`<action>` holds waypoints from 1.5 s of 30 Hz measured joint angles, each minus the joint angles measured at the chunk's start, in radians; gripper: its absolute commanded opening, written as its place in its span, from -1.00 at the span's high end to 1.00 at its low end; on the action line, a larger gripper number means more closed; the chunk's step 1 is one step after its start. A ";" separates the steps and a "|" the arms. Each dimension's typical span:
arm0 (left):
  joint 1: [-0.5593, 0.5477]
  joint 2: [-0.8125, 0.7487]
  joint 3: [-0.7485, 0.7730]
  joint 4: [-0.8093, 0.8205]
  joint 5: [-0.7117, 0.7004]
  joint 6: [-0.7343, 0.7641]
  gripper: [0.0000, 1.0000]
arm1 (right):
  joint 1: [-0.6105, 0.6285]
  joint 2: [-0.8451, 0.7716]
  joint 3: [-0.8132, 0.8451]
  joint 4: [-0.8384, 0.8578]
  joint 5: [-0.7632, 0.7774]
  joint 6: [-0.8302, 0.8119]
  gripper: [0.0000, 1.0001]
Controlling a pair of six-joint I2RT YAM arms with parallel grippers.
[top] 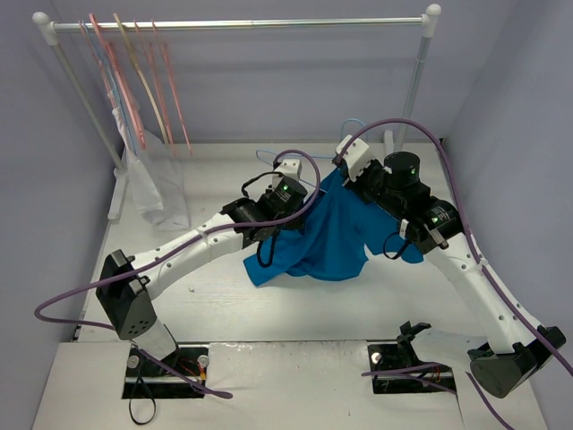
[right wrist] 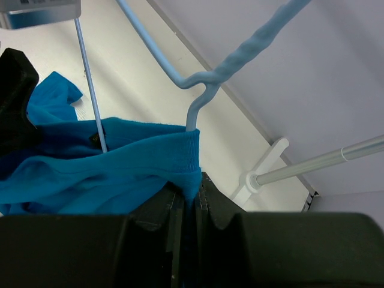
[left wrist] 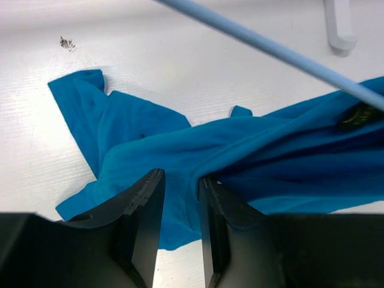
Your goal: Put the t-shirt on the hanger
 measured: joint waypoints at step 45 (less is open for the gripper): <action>0.418 0.066 0.422 -0.300 0.201 0.145 1.00 | 0.013 -0.058 -0.054 -0.020 -0.041 -0.031 1.00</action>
